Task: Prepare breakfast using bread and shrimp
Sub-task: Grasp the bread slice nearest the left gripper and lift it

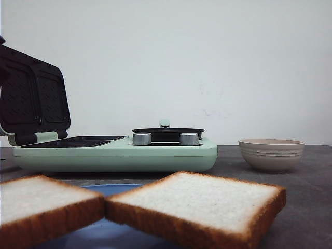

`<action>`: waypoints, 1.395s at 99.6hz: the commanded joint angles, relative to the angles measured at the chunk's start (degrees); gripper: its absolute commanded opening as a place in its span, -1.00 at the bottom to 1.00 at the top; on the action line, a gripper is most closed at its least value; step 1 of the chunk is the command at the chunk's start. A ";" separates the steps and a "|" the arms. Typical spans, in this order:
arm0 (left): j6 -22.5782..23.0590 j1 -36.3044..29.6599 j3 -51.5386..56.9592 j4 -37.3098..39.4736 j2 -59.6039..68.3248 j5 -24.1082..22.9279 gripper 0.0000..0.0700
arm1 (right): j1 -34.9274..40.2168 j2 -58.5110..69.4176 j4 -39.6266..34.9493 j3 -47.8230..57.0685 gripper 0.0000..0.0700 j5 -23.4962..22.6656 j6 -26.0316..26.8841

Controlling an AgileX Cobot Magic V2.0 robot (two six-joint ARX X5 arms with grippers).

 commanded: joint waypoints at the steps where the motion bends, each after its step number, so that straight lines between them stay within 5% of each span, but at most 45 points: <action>1: 1.03 -0.66 0.63 0.02 0.83 0.33 0.47 | 0.09 0.22 0.20 0.94 0.40 0.02 -0.63; 21: 1.03 -2.29 0.63 0.42 0.83 0.39 0.31 | 0.09 0.22 -0.46 0.96 0.40 0.02 -0.63; 30: 1.14 -3.08 0.63 1.42 0.83 0.37 -0.18 | 0.09 0.22 -0.57 0.96 0.40 0.02 -0.63; 39: 2.86 -3.58 0.63 1.68 0.83 0.37 -1.00 | 0.09 0.22 -0.90 0.96 0.40 0.02 -0.63; 58: 4.70 -4.11 0.74 0.83 0.63 0.83 -0.97 | 0.09 0.22 -1.22 0.96 0.40 0.02 -0.66; 79: 5.03 -4.11 4.59 1.92 -3.06 8.00 -0.97 | 0.11 0.22 -1.22 0.96 0.40 0.04 -0.68; 102: 1.11 -4.00 15.45 7.02 -6.91 7.65 -0.97 | 0.15 0.22 -1.20 0.96 0.40 0.09 -0.68; 121: -1.68 -4.00 23.06 12.22 -6.93 2.91 -0.97 | 0.85 0.22 -1.20 0.96 0.40 0.24 -0.68; 139: -4.90 -3.93 26.99 18.25 -6.93 -6.43 -0.97 | 0.85 0.22 -1.20 0.96 0.40 0.24 -0.68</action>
